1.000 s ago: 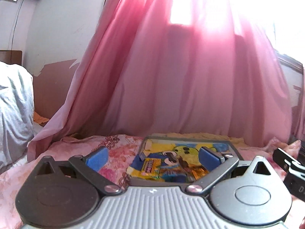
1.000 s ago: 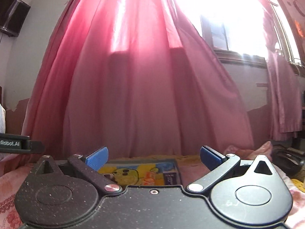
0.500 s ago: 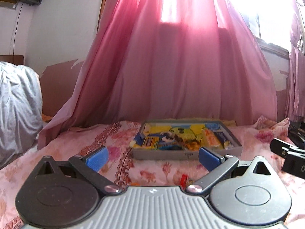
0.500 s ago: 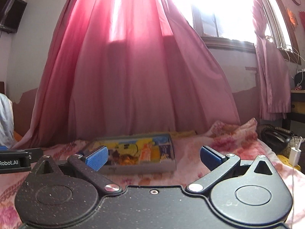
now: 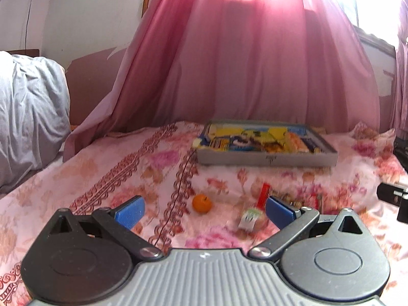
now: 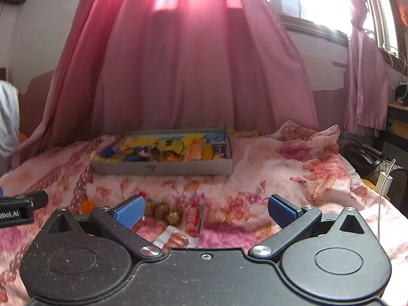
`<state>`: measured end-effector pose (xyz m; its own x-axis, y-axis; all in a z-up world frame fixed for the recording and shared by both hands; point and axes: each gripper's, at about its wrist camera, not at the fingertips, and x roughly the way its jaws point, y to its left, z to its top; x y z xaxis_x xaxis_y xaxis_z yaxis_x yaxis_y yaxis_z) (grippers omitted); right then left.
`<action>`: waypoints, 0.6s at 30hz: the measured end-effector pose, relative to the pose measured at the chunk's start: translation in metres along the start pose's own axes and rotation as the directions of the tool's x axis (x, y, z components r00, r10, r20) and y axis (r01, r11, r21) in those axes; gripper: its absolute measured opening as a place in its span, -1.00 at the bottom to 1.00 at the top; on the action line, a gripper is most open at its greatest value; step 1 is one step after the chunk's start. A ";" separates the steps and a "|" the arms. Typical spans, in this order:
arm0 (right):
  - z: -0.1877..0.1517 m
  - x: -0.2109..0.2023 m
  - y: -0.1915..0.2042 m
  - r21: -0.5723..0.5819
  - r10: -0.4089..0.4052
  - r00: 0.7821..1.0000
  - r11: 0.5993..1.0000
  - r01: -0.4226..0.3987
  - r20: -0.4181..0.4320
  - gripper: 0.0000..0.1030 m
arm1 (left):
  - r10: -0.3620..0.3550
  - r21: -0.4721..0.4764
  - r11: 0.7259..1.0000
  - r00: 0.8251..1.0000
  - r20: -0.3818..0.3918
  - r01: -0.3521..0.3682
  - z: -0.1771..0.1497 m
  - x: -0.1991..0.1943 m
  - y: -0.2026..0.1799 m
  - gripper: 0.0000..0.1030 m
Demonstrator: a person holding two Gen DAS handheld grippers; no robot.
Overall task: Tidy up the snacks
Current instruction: 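Lift both open tools away from the tray back toward the remaining snacks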
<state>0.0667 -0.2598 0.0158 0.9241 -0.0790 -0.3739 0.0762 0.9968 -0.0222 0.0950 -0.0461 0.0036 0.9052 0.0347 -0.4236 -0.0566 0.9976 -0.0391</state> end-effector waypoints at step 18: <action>-0.022 0.041 0.050 -0.228 0.050 0.967 0.967 -0.109 -0.251 0.99 | -0.007 0.189 0.981 0.975 -0.223 0.050 -0.006 0.050 0.022 0.99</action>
<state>0.0997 -0.2126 -0.0213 0.8033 -0.0243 -0.5950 -0.1130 0.9748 -0.1924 0.1365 -0.0229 -0.0243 0.7890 0.0139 -0.6143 0.0697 0.9913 0.1118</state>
